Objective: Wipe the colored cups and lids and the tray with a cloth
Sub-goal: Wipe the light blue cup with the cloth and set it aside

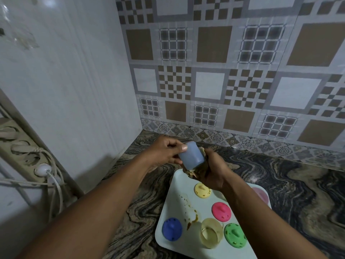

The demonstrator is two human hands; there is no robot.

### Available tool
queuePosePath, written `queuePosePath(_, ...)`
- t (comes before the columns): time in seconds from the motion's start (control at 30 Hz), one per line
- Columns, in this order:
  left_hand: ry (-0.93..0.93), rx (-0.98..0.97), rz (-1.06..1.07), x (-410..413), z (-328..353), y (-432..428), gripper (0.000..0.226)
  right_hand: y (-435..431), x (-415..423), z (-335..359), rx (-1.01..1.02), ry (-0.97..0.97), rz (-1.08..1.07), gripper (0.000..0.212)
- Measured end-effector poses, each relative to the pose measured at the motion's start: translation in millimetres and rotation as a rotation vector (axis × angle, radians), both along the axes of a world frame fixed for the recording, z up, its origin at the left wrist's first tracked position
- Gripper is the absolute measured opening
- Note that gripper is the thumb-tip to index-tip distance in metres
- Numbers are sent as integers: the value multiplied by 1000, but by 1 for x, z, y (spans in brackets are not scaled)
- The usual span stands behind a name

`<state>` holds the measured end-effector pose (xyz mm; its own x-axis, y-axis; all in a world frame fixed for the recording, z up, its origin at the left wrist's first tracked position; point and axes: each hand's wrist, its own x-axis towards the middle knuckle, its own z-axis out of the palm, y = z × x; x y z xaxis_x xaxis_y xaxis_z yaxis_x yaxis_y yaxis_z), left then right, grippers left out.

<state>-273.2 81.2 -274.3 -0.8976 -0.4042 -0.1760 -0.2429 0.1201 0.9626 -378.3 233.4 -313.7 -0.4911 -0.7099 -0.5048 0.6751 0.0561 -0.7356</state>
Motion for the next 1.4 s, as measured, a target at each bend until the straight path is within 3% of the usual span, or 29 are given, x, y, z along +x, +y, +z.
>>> queuePosePath(0.07, -31, 35, 38, 2, 0, -1, 27, -4, 0, 3, 13, 45, -23, 44)
queuePosePath(0.17, -100, 21, 114, -1, 3, 1, 67, -10, 11, 10, 61, 296, -105, 38)
queuePosePath(0.2, -107, 35, 146, -3, 4, 1, 70, -12, 15, 10, 54, 390, -150, 37)
queuePosePath(0.33, -40, 264, 269, -3, 2, 2, 40, -4, 35, 1, -54, 1050, -441, 32)
queuePosePath(0.43, -77, 391, 233, -4, -1, 6, 42, -4, 47, -10, -114, 1390, -325, 42)
queuePosePath(0.53, -94, 366, 301, -9, -6, 14, 51, -8, 57, -11, -165, 1378, -269, 48)
queuePosePath(0.63, -95, 421, 386, -14, -12, 18, 61, -8, 60, -13, -164, 1351, -381, 50)
queuePosePath(0.77, -2, 597, 514, -18, -11, 18, 55, -4, 61, -22, -123, 1264, -553, 36)
queuePosePath(0.9, -19, 577, 529, -16, -8, 19, 48, -3, 67, -27, -108, 1447, -424, 47)
queuePosePath(0.97, -34, 416, 540, -17, -8, 23, 47, -5, 63, -25, -95, 1579, -344, 52)
queuePosePath(1.03, -18, 186, 543, -17, -9, 29, 45, -7, 58, -23, -75, 1586, -325, 53)
queuePosePath(1.2, 66, -275, 479, -8, -7, 29, 41, -16, 57, -16, -140, 1266, -317, 51)
queuePosePath(1.4, 260, -641, 383, 2, -8, 28, 29, -22, 62, -8, -161, 1182, -356, 45)
